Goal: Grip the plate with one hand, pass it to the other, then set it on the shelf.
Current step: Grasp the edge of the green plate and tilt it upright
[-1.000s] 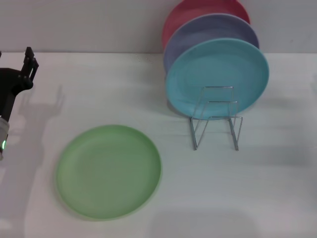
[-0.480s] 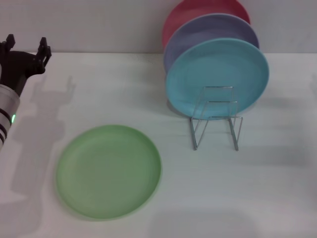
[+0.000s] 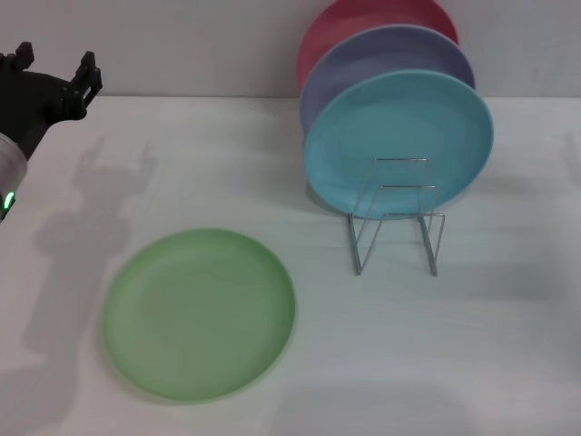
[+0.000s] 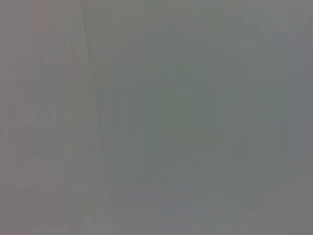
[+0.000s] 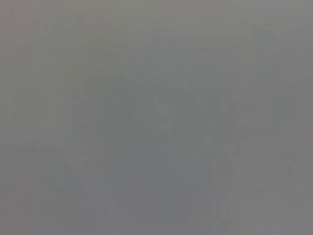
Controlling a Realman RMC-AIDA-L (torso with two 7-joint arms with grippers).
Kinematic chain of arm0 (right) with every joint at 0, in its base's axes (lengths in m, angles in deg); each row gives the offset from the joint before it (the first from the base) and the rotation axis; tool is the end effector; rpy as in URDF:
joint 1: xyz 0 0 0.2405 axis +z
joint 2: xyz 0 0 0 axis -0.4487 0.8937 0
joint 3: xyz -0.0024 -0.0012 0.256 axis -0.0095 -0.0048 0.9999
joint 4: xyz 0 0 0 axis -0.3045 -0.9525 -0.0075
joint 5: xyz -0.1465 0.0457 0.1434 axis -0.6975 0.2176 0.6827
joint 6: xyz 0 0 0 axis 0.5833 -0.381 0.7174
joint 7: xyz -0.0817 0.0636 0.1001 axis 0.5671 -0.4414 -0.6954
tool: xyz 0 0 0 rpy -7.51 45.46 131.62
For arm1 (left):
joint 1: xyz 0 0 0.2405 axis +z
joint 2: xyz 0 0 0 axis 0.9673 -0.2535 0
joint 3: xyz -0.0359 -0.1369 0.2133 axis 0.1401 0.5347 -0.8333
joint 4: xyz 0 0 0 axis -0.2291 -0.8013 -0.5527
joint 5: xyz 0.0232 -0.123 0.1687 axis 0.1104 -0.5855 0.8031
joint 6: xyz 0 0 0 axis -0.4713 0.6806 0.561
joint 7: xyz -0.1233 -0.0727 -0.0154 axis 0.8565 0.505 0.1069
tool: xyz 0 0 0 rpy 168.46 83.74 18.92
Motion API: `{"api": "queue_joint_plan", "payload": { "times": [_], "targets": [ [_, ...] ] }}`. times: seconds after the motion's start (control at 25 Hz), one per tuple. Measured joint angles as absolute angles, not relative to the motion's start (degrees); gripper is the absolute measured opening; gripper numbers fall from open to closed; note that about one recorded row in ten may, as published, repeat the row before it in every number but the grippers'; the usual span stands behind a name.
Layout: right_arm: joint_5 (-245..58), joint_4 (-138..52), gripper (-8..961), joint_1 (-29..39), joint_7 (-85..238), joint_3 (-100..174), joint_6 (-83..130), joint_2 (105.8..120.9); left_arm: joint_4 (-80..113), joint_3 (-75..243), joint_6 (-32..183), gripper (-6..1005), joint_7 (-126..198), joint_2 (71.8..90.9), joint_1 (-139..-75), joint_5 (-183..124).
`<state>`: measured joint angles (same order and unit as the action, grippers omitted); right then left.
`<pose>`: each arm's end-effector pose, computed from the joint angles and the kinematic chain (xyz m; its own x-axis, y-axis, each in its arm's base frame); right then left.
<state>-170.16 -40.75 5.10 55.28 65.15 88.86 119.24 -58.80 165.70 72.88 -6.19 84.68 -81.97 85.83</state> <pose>0.3420 0.3540 0.0611 0.5918 0.2163 -0.7766 -0.7975 0.0166 -0.6031 -0.2311 0.3668 0.0285 0.8079 0.0887 0.5827 0.5894 -0.1257 -0.7980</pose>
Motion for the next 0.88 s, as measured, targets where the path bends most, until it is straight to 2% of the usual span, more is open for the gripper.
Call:
{"api": "queue_joint_plan", "payload": {
  "times": [0.08,0.12,0.28,0.6,0.88],
  "targets": [
    [-170.16,-40.74,758,5.25,55.28,65.13,88.85,119.24,-60.73,166.45,75.28,723,-6.17,84.7,-81.17,85.83],
    [-170.16,-40.74,758,5.39,55.28,65.14,88.84,119.25,-66.46,169.68,85.31,723,-5.73,84.79,-78.93,85.77],
    [-170.16,-40.72,758,5.87,55.28,65.16,88.82,119.26,-71.28,175.14,98.51,723,-3.11,84.83,-77.6,85.75],
    [-170.16,-40.38,758,7.49,55.28,65.14,88.73,119.12,-74.97,190.35,130.7,722,9.85,84.58,-80.05,86.77],
    [-170.07,-40.16,758,8.87,55.28,65.61,88.7,118.65,-77.66,193.2,141.8,712,17.96,84.57,-80.93,92.76]
  ]
}}
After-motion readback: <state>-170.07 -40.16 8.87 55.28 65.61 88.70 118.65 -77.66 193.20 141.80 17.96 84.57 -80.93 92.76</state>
